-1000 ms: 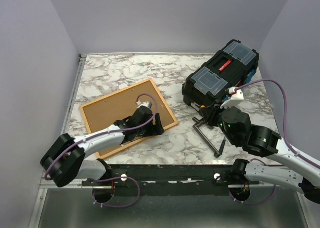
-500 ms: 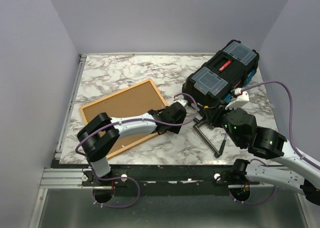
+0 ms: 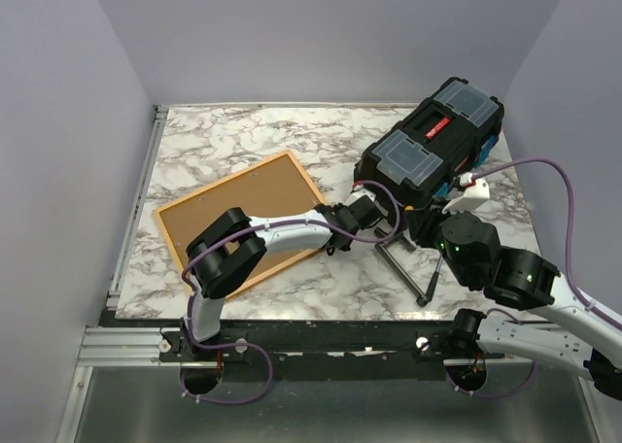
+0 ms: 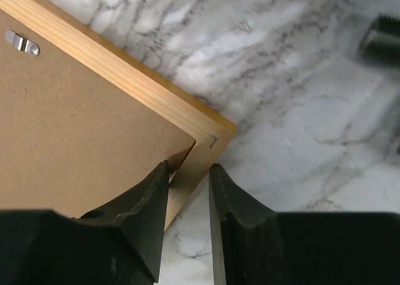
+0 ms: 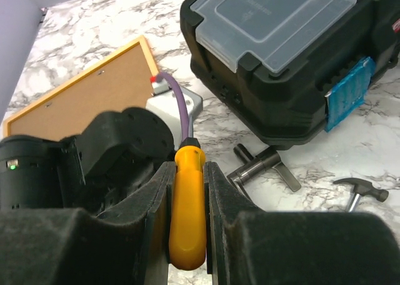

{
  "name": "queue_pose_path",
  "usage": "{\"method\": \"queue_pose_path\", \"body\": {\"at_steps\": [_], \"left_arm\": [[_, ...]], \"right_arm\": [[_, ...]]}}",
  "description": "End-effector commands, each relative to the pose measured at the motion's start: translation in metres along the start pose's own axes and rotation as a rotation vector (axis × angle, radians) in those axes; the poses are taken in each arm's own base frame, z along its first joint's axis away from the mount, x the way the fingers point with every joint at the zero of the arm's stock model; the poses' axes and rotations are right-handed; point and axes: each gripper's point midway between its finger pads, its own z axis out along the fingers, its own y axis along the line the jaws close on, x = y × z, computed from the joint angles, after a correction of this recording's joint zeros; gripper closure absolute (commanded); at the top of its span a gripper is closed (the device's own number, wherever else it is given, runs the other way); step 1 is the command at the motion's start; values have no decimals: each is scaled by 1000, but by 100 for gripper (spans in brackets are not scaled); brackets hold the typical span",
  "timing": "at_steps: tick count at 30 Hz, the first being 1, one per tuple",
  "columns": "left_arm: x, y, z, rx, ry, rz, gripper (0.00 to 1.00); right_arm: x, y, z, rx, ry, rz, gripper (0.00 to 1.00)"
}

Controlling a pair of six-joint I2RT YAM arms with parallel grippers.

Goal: Take the photo out of the frame

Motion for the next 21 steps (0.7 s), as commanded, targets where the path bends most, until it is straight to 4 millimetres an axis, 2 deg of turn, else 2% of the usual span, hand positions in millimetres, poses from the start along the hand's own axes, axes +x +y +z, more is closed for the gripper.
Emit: {"method": "queue_pose_path", "body": {"at_steps": [1, 7, 10, 11, 15, 17, 19, 21], "left_arm": [[-21, 37, 14, -81, 13, -169, 72], [-65, 65, 38, 1, 31, -392, 75], [-89, 68, 42, 92, 30, -497, 74], [-101, 71, 38, 118, 10, -518, 72], [-127, 80, 11, 180, -58, -543, 46], [-128, 87, -5, 219, -81, -549, 35], [-119, 99, -20, 234, -98, -567, 29], [-98, 107, -33, 255, -104, -583, 27]], "right_arm": [[-12, 3, -6, -14, -17, 42, 99], [-12, 4, -7, -14, -13, 47, 99], [-11, 5, -5, -16, -12, 51, 99], [-10, 6, -5, -18, -9, 50, 99], [-6, 12, 0, -25, 4, 46, 99], [-4, 15, 2, -28, 10, 40, 99], [-1, 18, 5, -30, 17, 33, 99], [2, 21, 9, -31, 24, 25, 99]]}}
